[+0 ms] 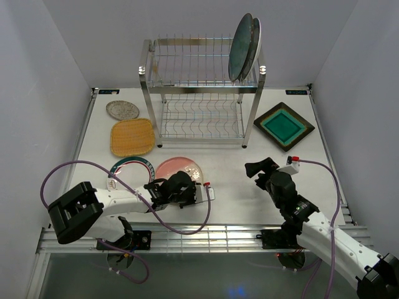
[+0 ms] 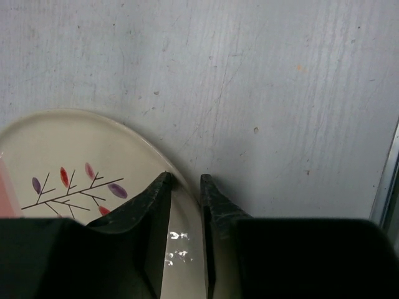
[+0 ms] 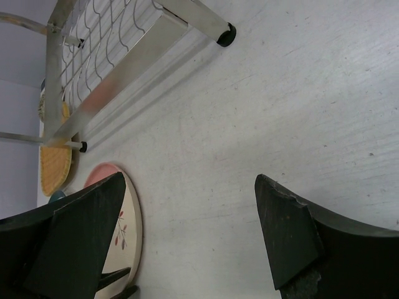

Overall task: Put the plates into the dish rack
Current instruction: Pick up the plate at the center of the board.

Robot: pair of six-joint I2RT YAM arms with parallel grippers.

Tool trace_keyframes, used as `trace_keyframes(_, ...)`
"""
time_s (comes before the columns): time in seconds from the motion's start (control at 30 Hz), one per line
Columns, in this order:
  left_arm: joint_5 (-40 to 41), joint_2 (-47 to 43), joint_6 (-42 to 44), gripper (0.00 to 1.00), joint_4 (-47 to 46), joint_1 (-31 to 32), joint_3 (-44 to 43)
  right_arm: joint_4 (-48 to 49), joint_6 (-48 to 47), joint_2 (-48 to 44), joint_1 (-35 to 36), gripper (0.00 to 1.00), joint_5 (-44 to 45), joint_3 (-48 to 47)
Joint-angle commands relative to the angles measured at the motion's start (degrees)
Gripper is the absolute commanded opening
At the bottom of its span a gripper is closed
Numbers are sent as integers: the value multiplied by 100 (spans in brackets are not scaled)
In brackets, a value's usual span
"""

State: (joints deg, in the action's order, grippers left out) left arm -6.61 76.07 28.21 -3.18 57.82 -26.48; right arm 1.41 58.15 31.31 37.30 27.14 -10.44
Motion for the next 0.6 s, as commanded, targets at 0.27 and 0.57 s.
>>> trace_keyframes(0.27, -235, -180, 10, 6, 520, 291, -68, 35, -41, -2, 5, 90, 73, -2)
trace_keyframes(0.57, -464, -1015, -96, 0, 687, 335, -24, 816, 82, 769, 5, 90, -1007, -90)
